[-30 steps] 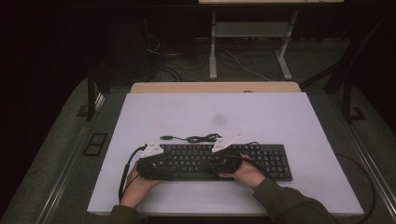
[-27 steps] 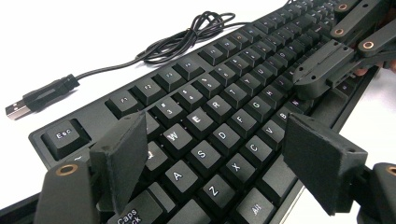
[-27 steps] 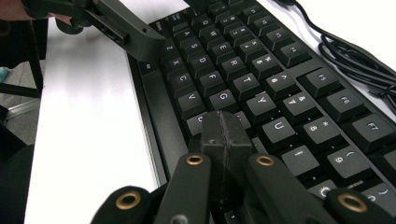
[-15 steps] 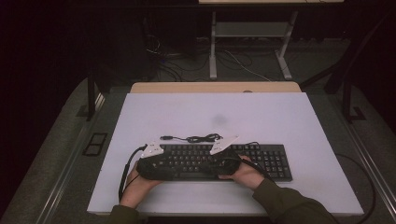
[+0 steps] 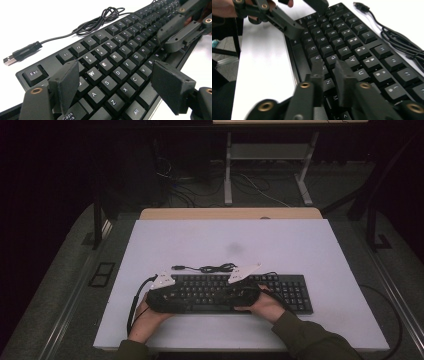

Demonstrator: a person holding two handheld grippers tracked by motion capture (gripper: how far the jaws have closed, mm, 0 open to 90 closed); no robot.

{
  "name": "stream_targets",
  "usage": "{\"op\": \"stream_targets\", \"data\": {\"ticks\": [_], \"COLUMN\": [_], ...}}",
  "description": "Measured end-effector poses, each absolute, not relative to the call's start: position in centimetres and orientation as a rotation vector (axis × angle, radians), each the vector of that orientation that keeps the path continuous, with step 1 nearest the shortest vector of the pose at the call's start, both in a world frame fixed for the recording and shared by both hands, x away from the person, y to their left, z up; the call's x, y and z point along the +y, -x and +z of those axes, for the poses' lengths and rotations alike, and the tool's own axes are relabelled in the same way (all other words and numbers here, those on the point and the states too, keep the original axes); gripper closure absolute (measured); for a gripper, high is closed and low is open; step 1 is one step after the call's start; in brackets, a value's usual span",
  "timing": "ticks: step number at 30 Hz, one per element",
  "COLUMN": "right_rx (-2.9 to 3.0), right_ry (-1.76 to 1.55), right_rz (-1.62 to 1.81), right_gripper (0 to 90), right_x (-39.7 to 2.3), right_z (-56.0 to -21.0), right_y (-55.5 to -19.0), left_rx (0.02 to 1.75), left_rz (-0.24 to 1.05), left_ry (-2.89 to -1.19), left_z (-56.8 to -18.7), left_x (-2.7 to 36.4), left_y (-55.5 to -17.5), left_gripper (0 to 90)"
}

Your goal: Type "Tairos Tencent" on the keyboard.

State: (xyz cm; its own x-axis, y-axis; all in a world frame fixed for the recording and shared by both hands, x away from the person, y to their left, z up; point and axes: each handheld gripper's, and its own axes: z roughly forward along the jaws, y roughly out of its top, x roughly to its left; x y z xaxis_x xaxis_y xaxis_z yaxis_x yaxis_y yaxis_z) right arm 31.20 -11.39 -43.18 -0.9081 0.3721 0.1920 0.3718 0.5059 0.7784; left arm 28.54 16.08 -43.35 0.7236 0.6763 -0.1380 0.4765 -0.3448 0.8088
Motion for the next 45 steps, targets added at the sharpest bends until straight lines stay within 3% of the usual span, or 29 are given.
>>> {"op": "stream_targets", "data": {"ticks": [14,26,39,45], "right_rx": [2.679,2.636,2.598,2.56], "right_ry": [-0.765,-0.849,-0.918,-0.945], "right_rz": [1.442,1.434,1.406,1.389], "right_gripper": [44.9,36.4,30.7,24.9], "right_x": [-12.7,-13.9,-15.0,-15.2], "right_z": [-42.9,-43.0,-43.2,-43.4], "right_y": [-32.0,-32.3,-32.4,-32.4], "left_rx": [0.858,0.812,0.74,0.719], "left_rz": [0.267,0.222,0.137,0.12], "left_ry": [-2.011,-2.027,-2.071,-2.114], "left_z": [-43.1,-43.0,-43.0,-43.3], "left_x": [15.9,15.2,14.2,13.8], "left_y": [-28.4,-28.7,-29.3,-29.3], "left_gripper": [32.9,54.4,85.5,88.4]}}
